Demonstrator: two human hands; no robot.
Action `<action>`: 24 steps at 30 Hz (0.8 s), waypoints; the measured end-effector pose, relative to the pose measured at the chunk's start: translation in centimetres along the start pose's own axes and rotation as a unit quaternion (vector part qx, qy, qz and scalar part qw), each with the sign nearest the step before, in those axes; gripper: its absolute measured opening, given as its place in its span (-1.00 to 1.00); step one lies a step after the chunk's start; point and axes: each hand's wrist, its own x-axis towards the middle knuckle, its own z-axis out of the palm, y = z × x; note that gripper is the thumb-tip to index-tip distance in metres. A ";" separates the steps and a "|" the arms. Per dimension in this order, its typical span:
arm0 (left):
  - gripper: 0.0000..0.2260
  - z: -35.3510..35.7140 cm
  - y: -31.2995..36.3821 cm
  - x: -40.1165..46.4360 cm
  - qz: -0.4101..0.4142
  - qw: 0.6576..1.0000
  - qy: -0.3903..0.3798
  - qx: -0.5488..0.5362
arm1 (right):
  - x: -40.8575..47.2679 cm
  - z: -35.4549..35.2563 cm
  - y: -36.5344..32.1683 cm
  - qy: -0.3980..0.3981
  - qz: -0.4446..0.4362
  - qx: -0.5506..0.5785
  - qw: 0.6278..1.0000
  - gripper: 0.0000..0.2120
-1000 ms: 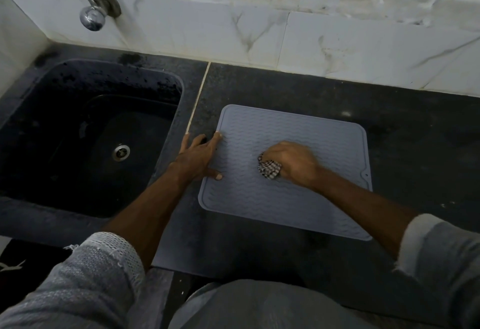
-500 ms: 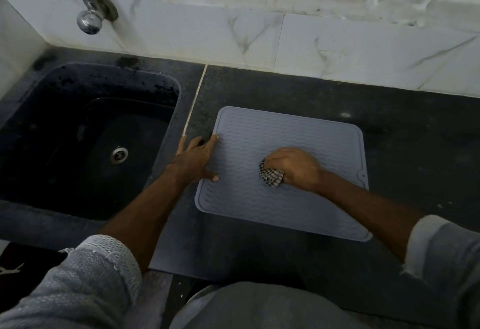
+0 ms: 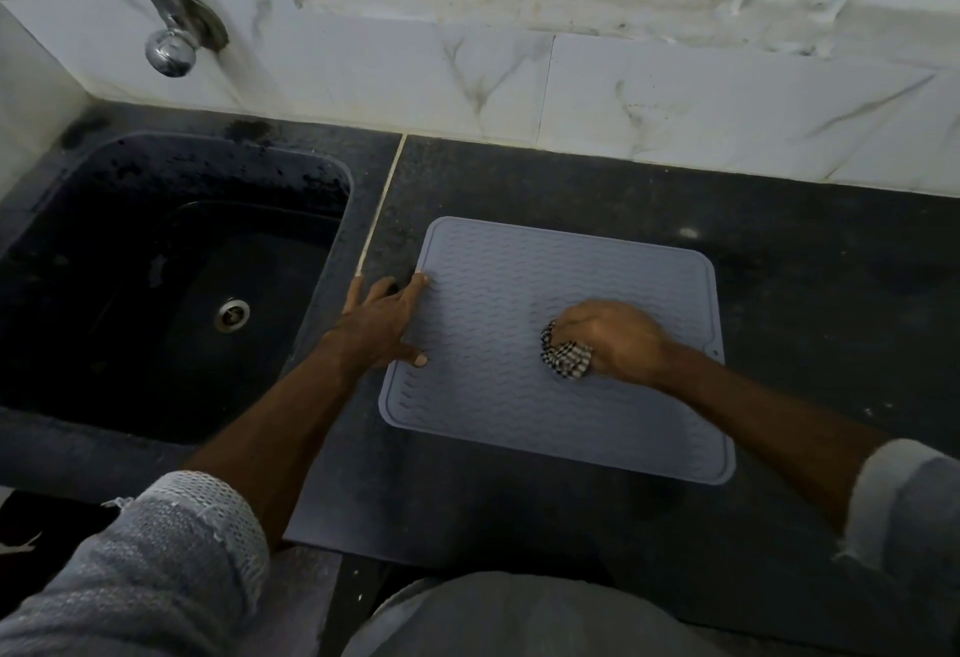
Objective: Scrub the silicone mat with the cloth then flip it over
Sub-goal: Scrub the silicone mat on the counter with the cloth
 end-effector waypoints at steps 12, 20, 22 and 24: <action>0.08 -0.3 0.4 -0.1 -0.004 1.000 -0.006 0.013 | 0.4 1.4 0.3 0.021 -0.015 0.004 1.000 -0.64; 0.07 -0.9 1.1 -0.2 -0.012 1.000 -0.015 0.021 | 1.7 0.1 -0.5 0.045 -0.014 0.033 0.998 -0.69; 0.07 -0.9 1.1 -0.2 -0.014 0.999 -0.019 0.022 | 3.5 0.6 -1.8 0.034 -0.029 0.042 0.998 -0.66; 0.07 -0.8 1.1 -0.2 -0.015 0.999 -0.021 0.023 | 4.2 1.3 -2.4 0.000 -0.034 0.027 0.999 -0.65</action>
